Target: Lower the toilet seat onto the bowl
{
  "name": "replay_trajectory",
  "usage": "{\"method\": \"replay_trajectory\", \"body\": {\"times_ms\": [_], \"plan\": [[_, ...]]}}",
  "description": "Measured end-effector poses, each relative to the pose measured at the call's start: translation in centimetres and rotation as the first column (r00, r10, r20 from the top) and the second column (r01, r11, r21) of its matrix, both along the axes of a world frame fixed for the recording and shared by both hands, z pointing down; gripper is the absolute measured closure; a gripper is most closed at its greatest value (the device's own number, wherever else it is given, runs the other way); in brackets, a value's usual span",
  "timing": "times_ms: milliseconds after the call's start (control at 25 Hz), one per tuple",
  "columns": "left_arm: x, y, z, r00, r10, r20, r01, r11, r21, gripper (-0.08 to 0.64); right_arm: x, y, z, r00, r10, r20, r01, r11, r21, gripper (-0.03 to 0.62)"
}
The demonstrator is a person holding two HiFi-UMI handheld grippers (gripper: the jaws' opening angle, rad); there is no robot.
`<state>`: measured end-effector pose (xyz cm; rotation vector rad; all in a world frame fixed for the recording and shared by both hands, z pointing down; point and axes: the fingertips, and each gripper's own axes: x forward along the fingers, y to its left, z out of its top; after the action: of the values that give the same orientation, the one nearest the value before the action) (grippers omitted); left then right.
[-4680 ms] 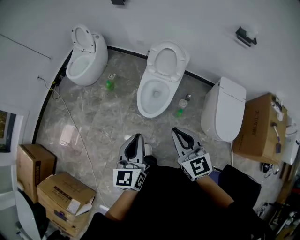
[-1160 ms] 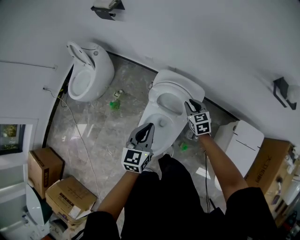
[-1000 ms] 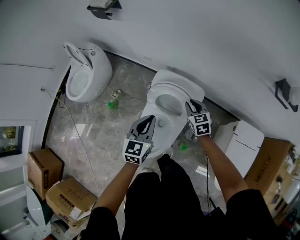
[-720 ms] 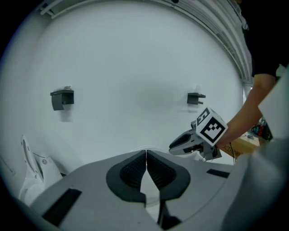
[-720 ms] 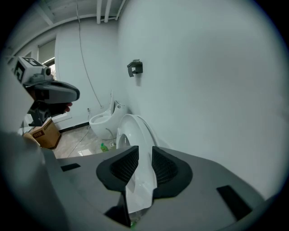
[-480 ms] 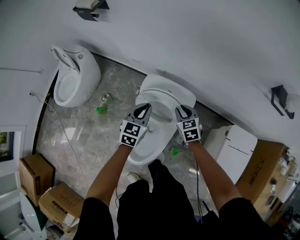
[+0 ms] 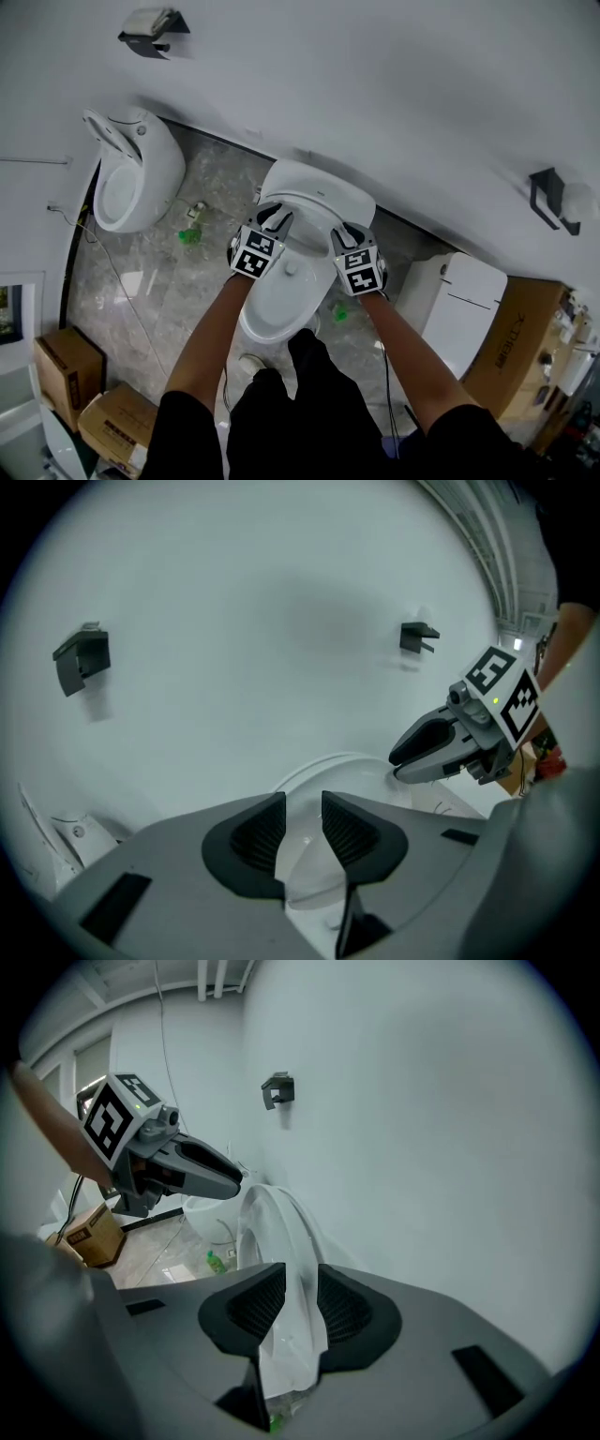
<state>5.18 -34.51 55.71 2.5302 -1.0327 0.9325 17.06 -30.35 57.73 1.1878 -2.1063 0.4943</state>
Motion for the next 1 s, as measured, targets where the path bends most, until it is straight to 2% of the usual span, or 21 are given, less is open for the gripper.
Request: {"method": "replay_trajectory", "body": {"times_ms": [120, 360, 520, 640, 840, 1000], "plan": [[0.8, -0.2, 0.8, 0.999, 0.032, 0.025, -0.032, 0.999, -0.023, 0.431, 0.3, 0.4, 0.5, 1.0, 0.004, -0.002, -0.004, 1.0, -0.023, 0.472], [2.5, -1.2, 0.3, 0.994, 0.086, 0.068, -0.087, 0.996, 0.007, 0.402, 0.8, 0.2, 0.9, 1.0, 0.01, -0.015, -0.01, 0.999, -0.031, 0.476], [2.9, -1.5, 0.8, 0.981, 0.136, 0.137, -0.139, 0.99, 0.016, 0.382, 0.7, 0.0, 0.8, 1.0, -0.004, -0.025, 0.003, 0.999, -0.036, 0.483], [2.9, -1.7, 1.3, 0.96, 0.19, 0.208, -0.199, 0.98, 0.026, 0.382, 0.3, -0.5, 0.4, 1.0, -0.014, -0.016, 0.014, 1.0, -0.023, 0.485], [2.8, -2.2, 1.4, 0.97, 0.175, 0.167, -0.18, 0.984, 0.014, 0.408, 0.2, -1.0, 0.8, 0.999, 0.007, -0.039, -0.008, 1.0, -0.026, 0.491], [2.6, -1.8, 1.2, 0.97, 0.174, 0.167, -0.18, 0.983, 0.022, 0.417, 0.1, -0.6, 0.5, 0.999, 0.02, -0.043, -0.022, 0.999, -0.027, 0.502]]}}
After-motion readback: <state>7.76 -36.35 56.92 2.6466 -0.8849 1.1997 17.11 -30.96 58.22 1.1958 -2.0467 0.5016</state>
